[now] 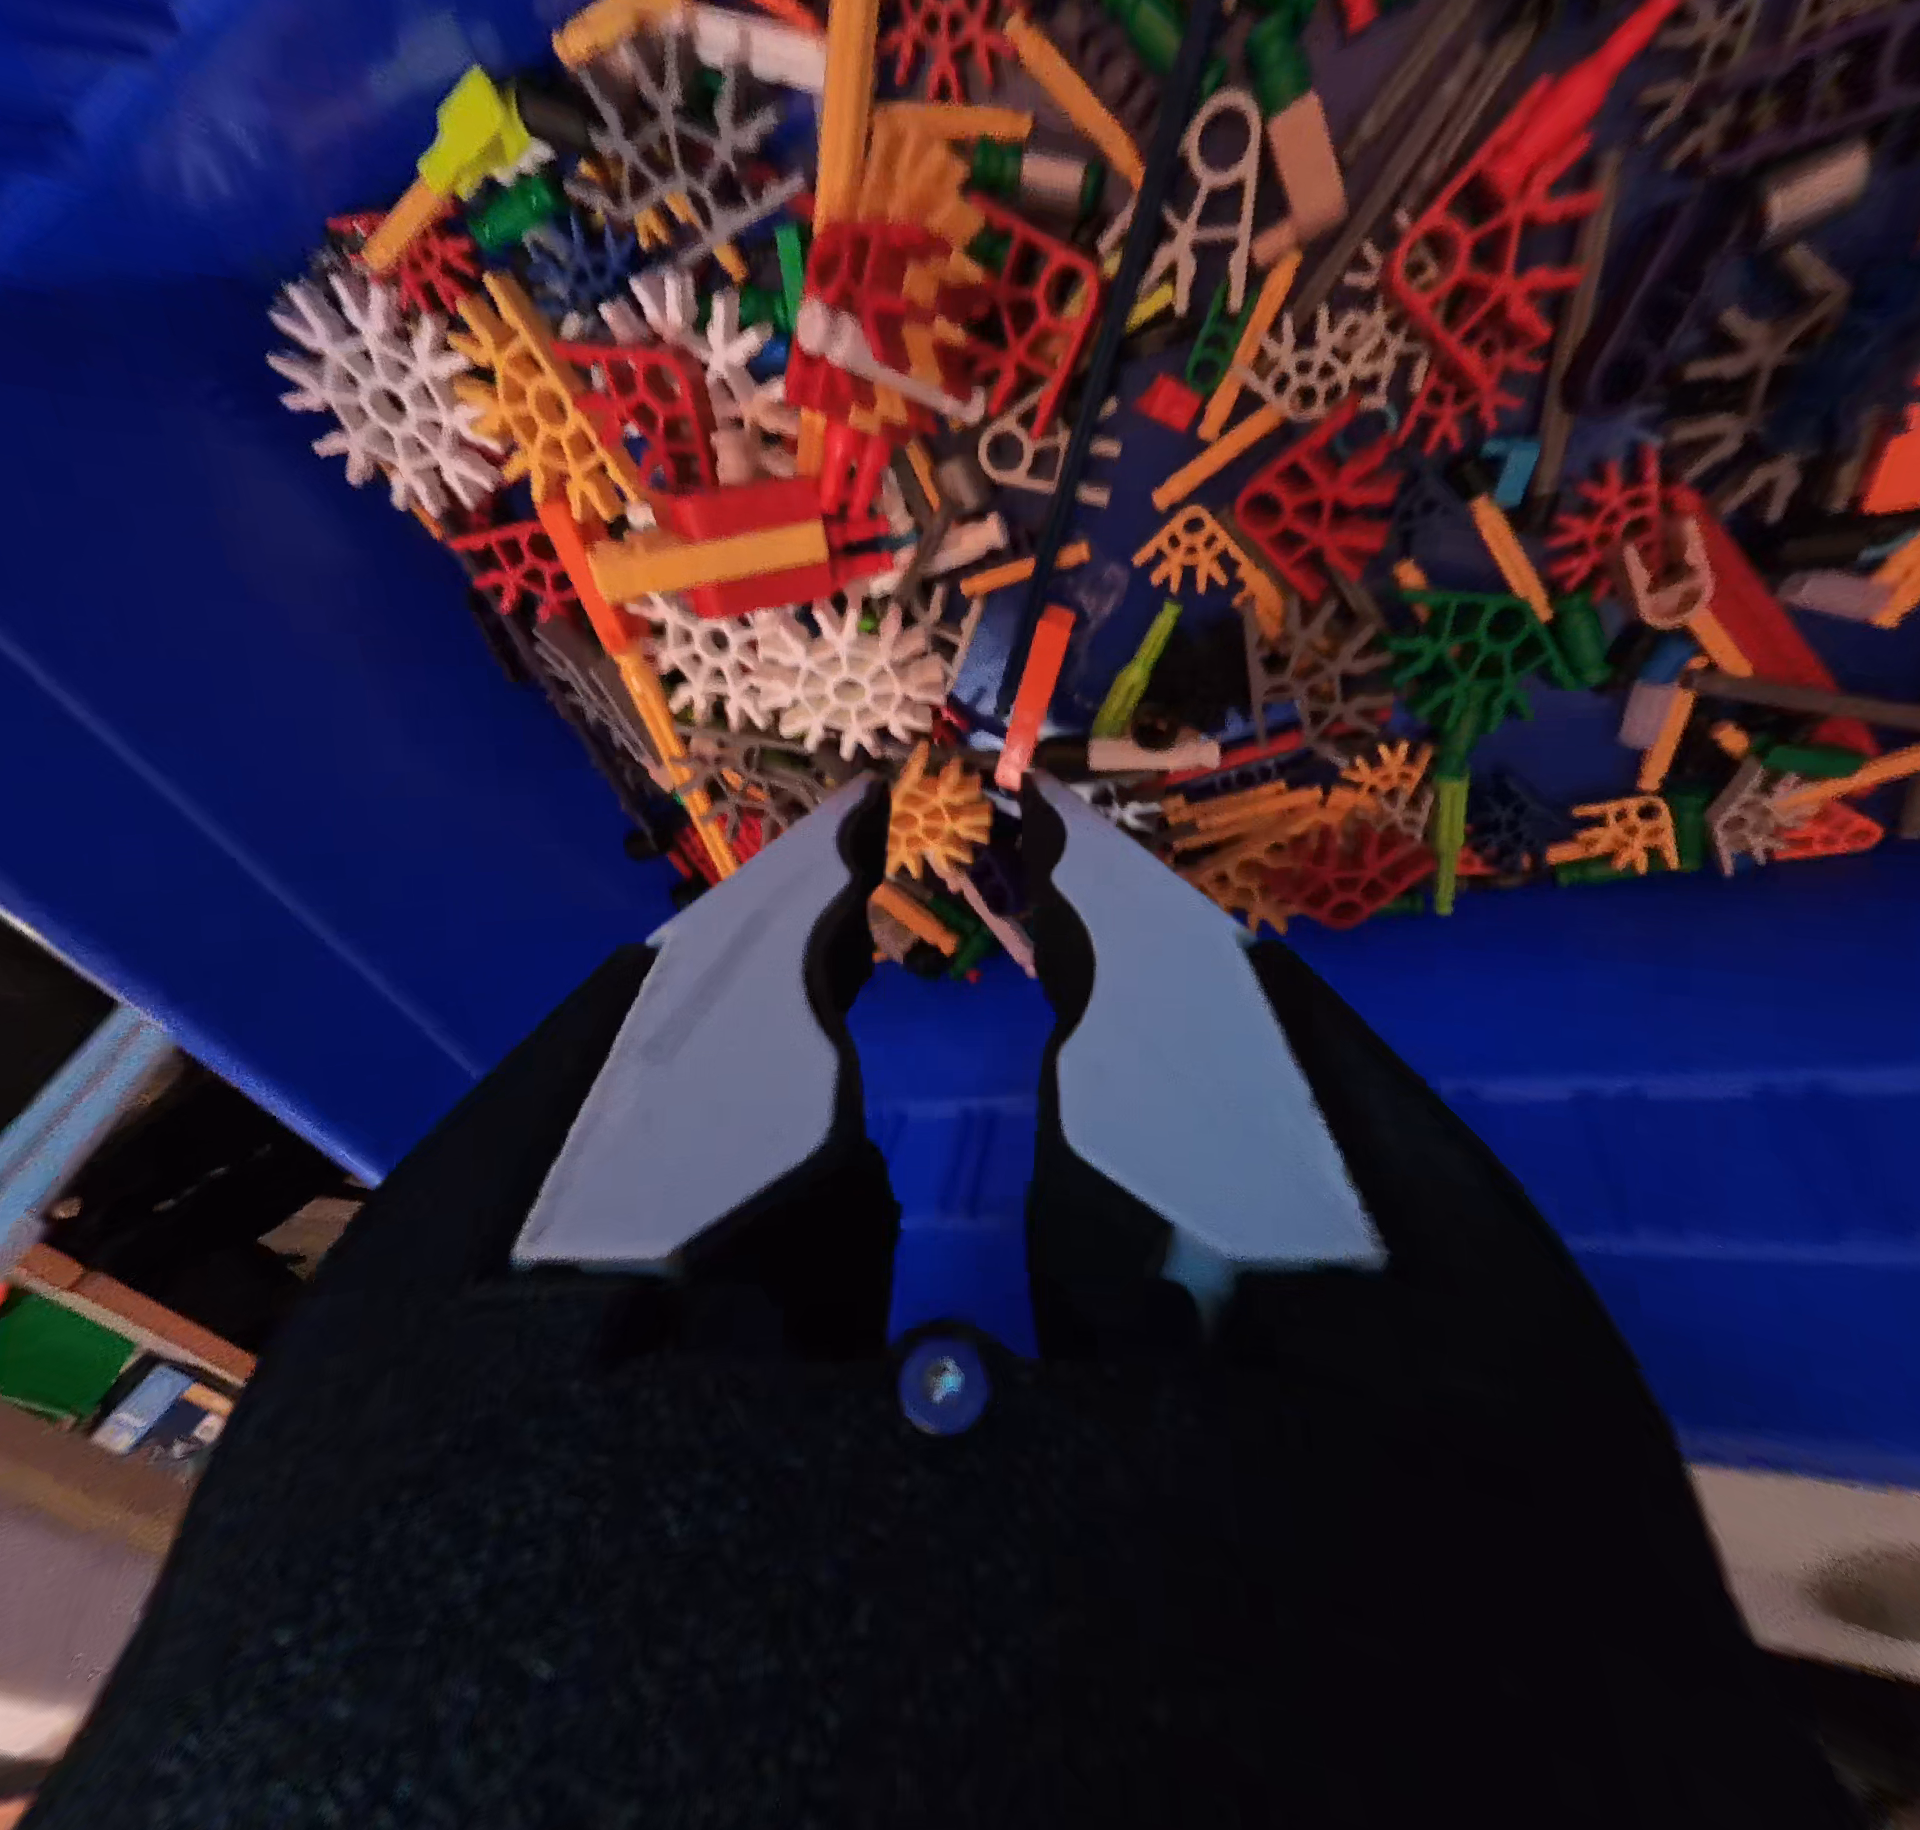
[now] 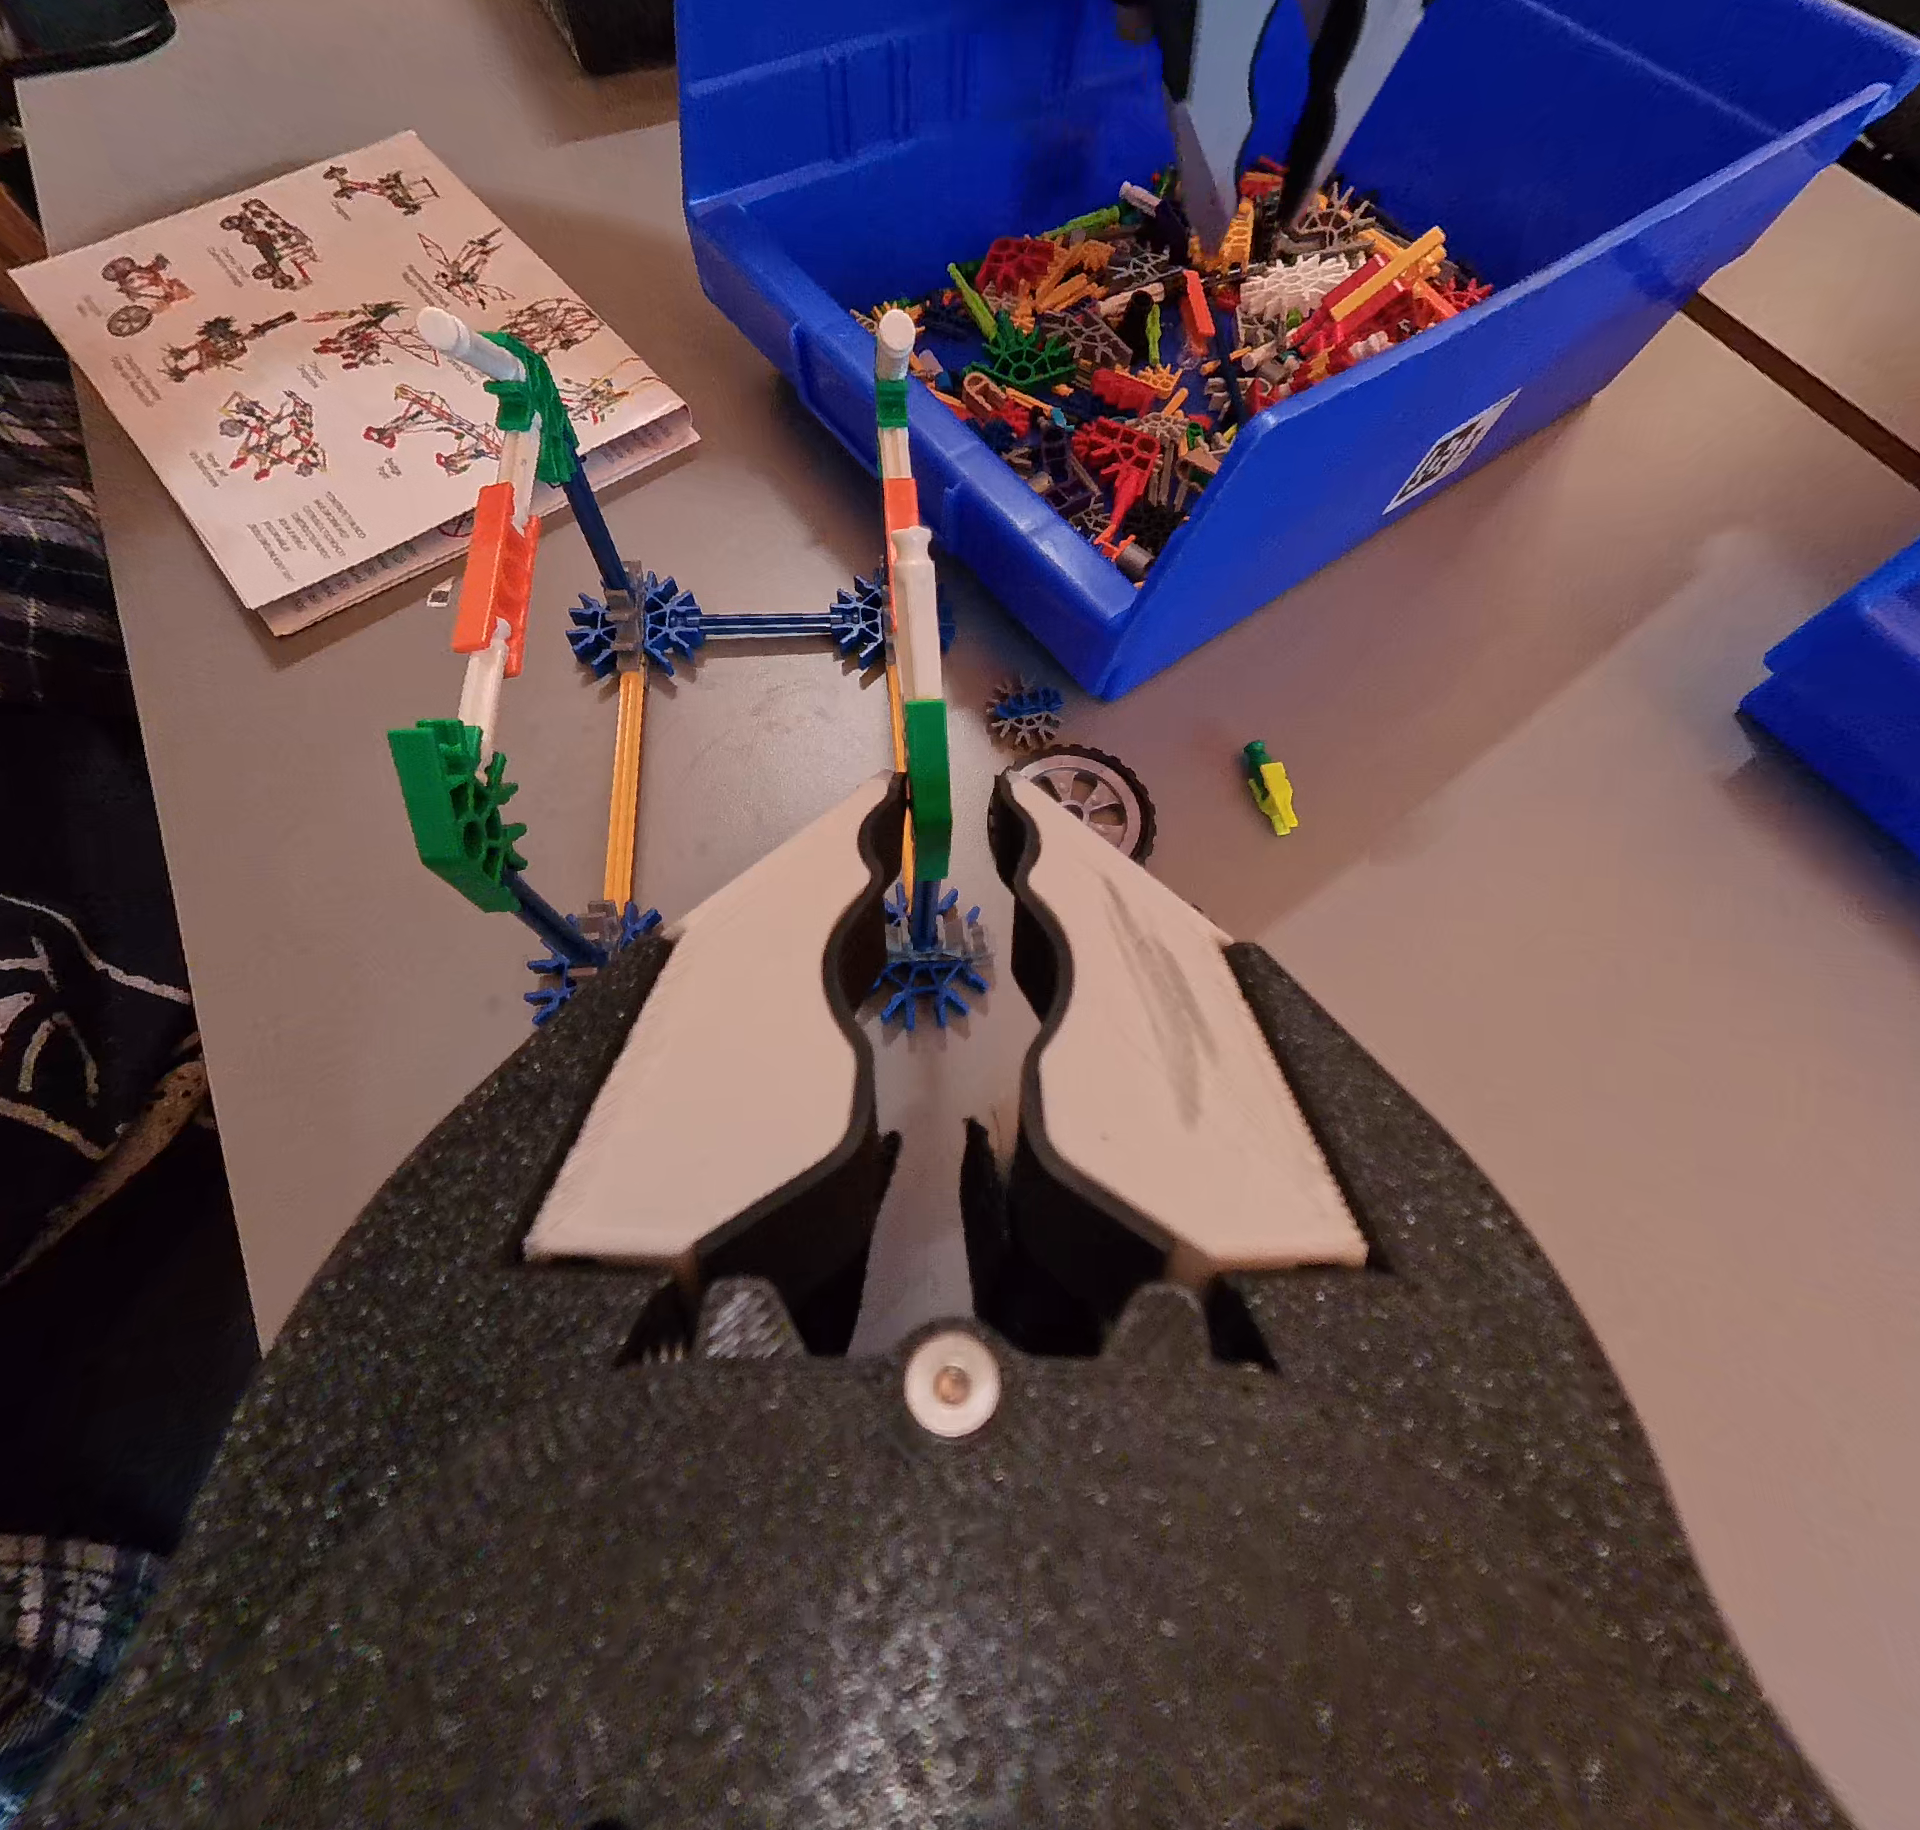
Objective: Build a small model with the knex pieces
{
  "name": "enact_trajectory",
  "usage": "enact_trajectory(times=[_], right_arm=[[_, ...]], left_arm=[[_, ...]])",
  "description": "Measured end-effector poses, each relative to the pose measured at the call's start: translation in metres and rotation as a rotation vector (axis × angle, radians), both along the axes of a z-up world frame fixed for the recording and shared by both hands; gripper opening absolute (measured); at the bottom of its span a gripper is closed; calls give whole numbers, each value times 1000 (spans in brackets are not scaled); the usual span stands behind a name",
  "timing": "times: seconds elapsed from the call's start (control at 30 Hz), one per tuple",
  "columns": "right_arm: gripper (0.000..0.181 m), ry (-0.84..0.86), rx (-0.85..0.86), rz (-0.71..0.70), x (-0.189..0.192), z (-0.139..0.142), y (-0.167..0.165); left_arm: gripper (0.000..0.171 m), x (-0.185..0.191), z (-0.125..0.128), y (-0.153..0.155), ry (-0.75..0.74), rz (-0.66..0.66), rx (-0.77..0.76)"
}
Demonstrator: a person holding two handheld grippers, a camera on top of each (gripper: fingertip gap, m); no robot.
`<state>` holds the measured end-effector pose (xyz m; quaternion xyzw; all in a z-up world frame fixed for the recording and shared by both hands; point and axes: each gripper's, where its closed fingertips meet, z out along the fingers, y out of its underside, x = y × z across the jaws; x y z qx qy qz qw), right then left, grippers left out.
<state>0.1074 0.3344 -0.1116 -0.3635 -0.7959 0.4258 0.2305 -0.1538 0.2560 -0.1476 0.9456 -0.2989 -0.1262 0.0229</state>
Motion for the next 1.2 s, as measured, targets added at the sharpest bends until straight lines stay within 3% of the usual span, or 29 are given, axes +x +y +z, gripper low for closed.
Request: enact_trajectory(times=[0.1,0.17,0.3,0.7,1.0,1.2], right_arm=[[16,1,4,0,0,0,0],[16,2,7,-1,0,0,0],[16,4,10,-1,0,0,0],[16,3,15,-2,0,-1,0],[16,1,17,-1,0,-1,0],[16,4,17,-3,0,-1,0]], left_arm=[[23,11,-5,21,-30,-65,77],[22,33,-5,29,-138,-110,108],[20,19,-13,26,-44,-115,51],[27,-1,-16,34,-43,-37,114],[16,24,-5,40,-112,-152,166],[7,22,-16,33,-95,-190,99]])
